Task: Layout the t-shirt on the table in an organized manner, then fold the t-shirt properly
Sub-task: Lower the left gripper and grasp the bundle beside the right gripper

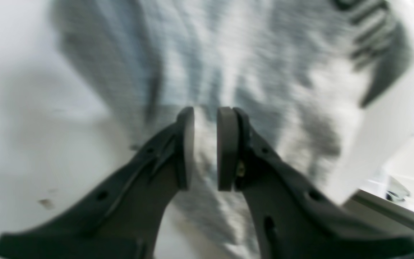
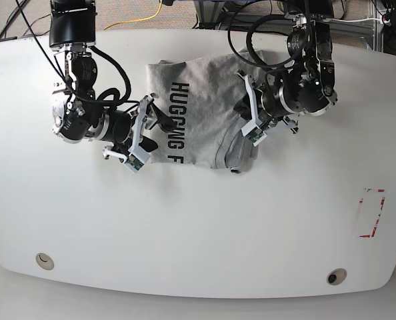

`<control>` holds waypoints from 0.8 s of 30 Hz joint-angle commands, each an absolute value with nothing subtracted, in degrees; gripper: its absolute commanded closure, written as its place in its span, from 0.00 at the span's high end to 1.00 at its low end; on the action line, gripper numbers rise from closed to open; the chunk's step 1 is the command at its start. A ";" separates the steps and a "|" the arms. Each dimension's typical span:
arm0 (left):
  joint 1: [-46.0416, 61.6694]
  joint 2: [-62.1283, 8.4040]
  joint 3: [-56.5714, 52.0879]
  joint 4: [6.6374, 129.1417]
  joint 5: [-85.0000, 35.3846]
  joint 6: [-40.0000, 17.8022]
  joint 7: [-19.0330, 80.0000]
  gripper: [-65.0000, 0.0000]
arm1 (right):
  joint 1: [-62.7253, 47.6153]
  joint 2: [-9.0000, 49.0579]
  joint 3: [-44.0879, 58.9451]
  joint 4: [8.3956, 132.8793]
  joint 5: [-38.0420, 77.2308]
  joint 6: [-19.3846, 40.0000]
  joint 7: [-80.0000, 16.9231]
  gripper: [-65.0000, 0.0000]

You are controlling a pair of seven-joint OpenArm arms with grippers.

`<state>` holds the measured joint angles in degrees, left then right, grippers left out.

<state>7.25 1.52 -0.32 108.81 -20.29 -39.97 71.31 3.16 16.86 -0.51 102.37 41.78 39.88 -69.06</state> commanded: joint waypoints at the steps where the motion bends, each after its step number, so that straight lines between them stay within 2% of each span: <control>1: 8.31 0.66 -0.22 109.67 -22.73 -40.00 70.55 0.16 | 5.67 17.36 -0.48 102.73 42.68 40.00 -64.75 0.56; 3: 9.10 0.13 -0.22 109.58 -22.81 -40.00 70.55 0.16 | 6.29 17.27 -0.57 100.97 42.68 40.00 -63.25 0.52; 10: 10.59 -0.31 -0.13 106.51 -22.46 -40.00 70.46 0.16 | 10.33 16.66 -0.57 90.51 42.68 40.00 -59.03 0.21; 12: 10.42 -1.10 -0.13 104.48 -22.46 -40.00 70.46 0.16 | 10.59 16.66 -0.66 87.78 42.68 40.00 -56.92 0.17; 24: 4.70 -3.38 -0.04 95.16 -22.46 -40.00 70.29 0.16 | 7.96 19.21 -10.42 79.16 35.65 40.00 -40.31 0.15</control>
<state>5.82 -2.48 0.12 95.37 -24.60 -40.36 69.43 8.67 18.28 -10.22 78.78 36.93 39.64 -43.70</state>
